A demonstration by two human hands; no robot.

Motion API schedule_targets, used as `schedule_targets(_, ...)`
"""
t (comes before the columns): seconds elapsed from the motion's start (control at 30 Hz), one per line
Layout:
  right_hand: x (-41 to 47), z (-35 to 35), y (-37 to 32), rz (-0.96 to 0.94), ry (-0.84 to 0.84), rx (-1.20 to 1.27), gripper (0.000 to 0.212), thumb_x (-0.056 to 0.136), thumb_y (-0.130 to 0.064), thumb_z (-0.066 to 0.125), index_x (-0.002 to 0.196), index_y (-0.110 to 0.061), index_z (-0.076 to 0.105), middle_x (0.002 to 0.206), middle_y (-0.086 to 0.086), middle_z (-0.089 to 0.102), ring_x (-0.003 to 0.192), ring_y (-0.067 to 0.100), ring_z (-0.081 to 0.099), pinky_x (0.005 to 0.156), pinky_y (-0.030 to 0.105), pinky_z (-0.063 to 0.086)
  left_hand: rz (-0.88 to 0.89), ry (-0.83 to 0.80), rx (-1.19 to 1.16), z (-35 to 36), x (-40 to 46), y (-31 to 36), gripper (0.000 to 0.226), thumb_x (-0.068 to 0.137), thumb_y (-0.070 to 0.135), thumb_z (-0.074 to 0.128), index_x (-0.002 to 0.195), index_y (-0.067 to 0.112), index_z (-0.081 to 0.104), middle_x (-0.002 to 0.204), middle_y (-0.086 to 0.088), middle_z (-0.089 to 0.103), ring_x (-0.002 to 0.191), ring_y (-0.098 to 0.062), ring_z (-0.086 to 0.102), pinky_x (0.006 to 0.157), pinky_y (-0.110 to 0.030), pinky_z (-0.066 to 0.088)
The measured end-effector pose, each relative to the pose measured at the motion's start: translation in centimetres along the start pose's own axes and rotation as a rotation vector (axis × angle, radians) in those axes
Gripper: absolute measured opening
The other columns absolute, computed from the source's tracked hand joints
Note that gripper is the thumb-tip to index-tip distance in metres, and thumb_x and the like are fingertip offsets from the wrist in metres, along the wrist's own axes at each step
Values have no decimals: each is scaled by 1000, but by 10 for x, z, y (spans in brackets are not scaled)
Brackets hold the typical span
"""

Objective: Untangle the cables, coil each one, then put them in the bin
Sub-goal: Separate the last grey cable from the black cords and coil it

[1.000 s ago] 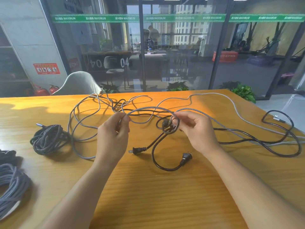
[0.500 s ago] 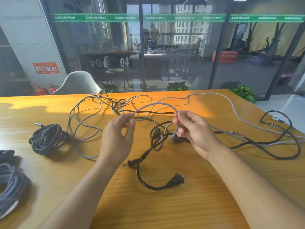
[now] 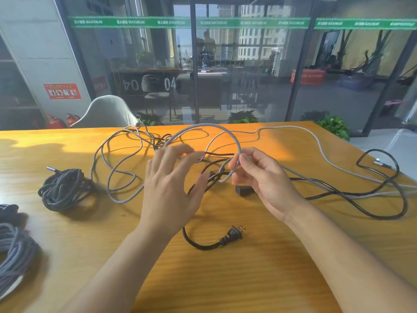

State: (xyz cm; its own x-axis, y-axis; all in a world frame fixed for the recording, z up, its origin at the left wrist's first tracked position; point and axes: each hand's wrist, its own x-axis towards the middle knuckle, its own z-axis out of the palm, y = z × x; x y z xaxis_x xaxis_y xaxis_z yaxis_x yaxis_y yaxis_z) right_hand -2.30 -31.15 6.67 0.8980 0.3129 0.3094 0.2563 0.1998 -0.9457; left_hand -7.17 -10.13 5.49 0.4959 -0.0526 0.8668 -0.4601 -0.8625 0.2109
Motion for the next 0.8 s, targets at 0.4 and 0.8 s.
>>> schedule_targets(0.4,1,1,13,-1,-92,-220,21,101,0,62,110,-11,78,94,-4,77,78,9,69,69,19,53,-295,-485,-326,23,-15,-1,7,94,37,74,97,34,80,85,14,65,76,-11,53,73,-37,49)
schedule_targets(0.8,4,3,25,-96,-144,-1304,16,103,-41,61,117,-33,65,106,-14,52,98,19,63,78,39,48,-326,-533,-337,16,-12,-2,26,104,38,58,87,30,76,81,13,69,88,-12,53,80,-32,46)
